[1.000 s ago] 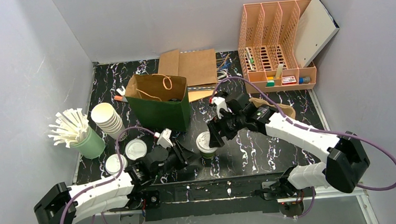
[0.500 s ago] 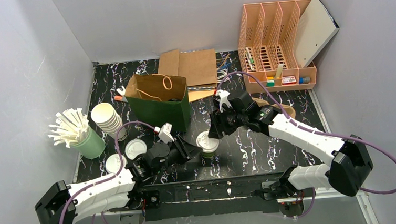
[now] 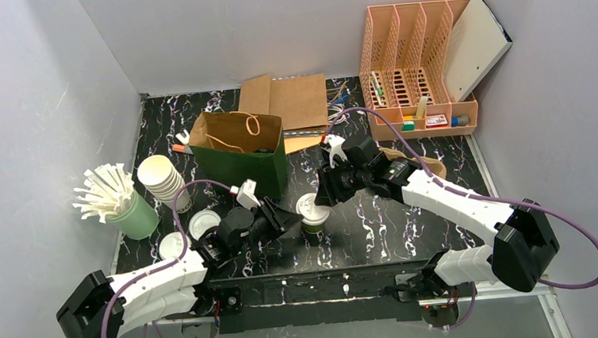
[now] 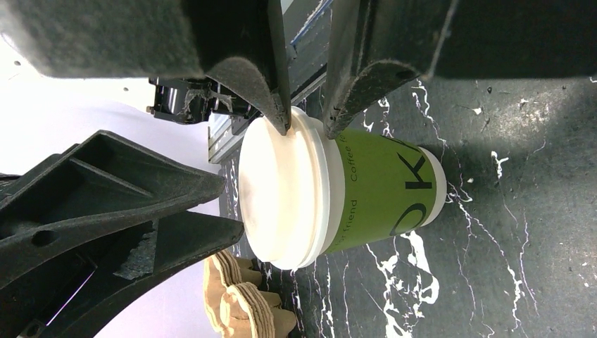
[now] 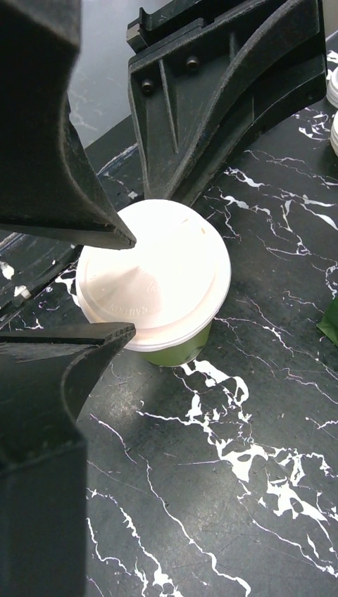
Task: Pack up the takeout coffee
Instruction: Close the cup lid on the coffee cup.
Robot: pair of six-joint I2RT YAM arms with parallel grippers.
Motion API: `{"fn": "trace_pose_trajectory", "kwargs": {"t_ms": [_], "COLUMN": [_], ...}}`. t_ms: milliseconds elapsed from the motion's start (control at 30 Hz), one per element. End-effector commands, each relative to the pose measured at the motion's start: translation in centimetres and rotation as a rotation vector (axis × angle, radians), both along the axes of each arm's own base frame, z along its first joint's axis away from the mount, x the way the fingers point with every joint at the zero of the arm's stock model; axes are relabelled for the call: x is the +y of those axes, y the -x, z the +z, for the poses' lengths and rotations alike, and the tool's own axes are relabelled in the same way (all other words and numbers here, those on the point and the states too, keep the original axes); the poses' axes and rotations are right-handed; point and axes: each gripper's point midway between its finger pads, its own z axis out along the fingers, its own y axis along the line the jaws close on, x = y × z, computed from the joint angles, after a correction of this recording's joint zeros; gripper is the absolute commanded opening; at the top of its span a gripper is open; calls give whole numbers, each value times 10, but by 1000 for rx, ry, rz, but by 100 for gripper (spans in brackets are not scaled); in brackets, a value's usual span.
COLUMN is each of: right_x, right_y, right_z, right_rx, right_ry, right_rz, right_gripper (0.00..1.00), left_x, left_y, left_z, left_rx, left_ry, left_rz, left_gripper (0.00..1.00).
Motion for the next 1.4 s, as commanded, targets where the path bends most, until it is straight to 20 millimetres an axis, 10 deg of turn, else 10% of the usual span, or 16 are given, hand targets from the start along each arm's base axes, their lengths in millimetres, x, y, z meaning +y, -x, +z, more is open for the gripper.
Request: {"fn": "trace_pose_trajectory", "kwargs": {"t_ms": [0,1367], "right_x": [1,-7], "right_y": [9,9], "right_z": [-4,-22], "right_rx": [33,65], "right_ry": [-1,65], "right_rz": [23,-3], "right_gripper": [50,51], "left_x": [1,36], "left_y": [-7,21], "left_z": [-5,-94], "left_rx": [-4,215], "left_ry": [-38,-272], "left_rz": [2,10], "left_gripper": [22,14]}}
